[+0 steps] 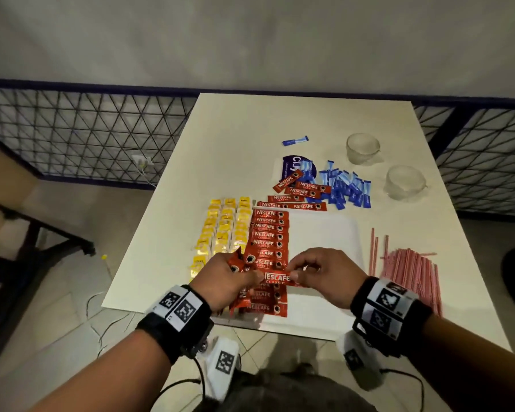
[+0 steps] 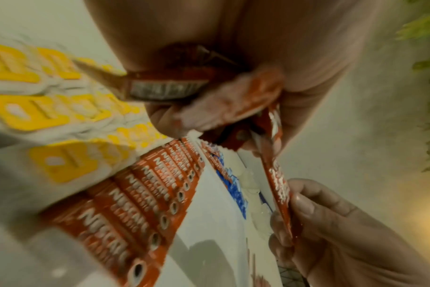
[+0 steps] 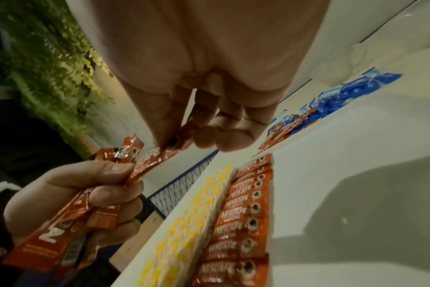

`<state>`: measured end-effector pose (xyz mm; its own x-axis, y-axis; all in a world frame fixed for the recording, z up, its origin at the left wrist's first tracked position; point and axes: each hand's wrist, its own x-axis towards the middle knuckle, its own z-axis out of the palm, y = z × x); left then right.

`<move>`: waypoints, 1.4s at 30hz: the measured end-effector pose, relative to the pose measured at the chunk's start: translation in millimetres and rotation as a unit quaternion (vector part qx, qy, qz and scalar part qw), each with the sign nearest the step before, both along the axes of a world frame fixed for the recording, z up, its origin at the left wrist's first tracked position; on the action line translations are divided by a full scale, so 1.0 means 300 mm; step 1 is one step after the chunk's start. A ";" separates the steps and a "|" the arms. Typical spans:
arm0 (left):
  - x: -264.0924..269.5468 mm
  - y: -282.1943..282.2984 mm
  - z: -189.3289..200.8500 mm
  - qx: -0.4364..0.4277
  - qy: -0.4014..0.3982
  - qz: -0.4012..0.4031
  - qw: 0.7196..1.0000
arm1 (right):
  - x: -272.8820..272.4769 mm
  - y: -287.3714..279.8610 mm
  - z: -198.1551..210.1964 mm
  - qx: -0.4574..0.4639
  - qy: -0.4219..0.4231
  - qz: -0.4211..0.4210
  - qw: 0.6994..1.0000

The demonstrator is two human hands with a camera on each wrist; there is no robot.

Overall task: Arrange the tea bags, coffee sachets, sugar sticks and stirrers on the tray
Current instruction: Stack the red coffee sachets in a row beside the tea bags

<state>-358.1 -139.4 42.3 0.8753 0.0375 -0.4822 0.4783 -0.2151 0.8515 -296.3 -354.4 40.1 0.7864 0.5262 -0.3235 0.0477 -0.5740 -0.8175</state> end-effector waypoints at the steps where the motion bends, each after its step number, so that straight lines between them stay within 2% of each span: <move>1: -0.015 0.000 -0.015 0.016 0.008 -0.003 1.000 | -0.012 0.012 -0.017 -0.024 -0.003 0.015 1.000; 6: -0.084 0.053 -0.080 0.089 0.046 0.030 0.995 | -0.059 0.071 -0.116 -0.106 -0.003 0.069 0.992; 8: -0.099 0.103 -0.094 0.113 0.053 0.067 0.990 | -0.069 0.089 -0.153 -0.129 -0.006 0.074 0.989; 10: -0.115 0.151 -0.103 0.124 0.057 0.069 0.988 | -0.079 0.096 -0.182 -0.149 -0.006 0.071 0.986; 15: -0.151 0.219 -0.096 0.078 0.059 0.068 0.993 | -0.100 0.109 -0.222 -0.165 0.002 0.075 0.984; 29: -0.151 0.262 -0.100 0.094 0.060 0.050 0.993 | -0.126 0.148 -0.241 -0.213 -0.037 0.094 0.972; 34: -0.151 0.257 -0.092 0.091 0.055 0.049 0.993 | -0.125 0.149 -0.260 -0.225 -0.058 0.147 0.962; 42: -0.161 0.258 -0.101 0.089 0.049 0.057 0.993 | -0.122 0.159 -0.276 -0.226 -0.079 0.173 0.955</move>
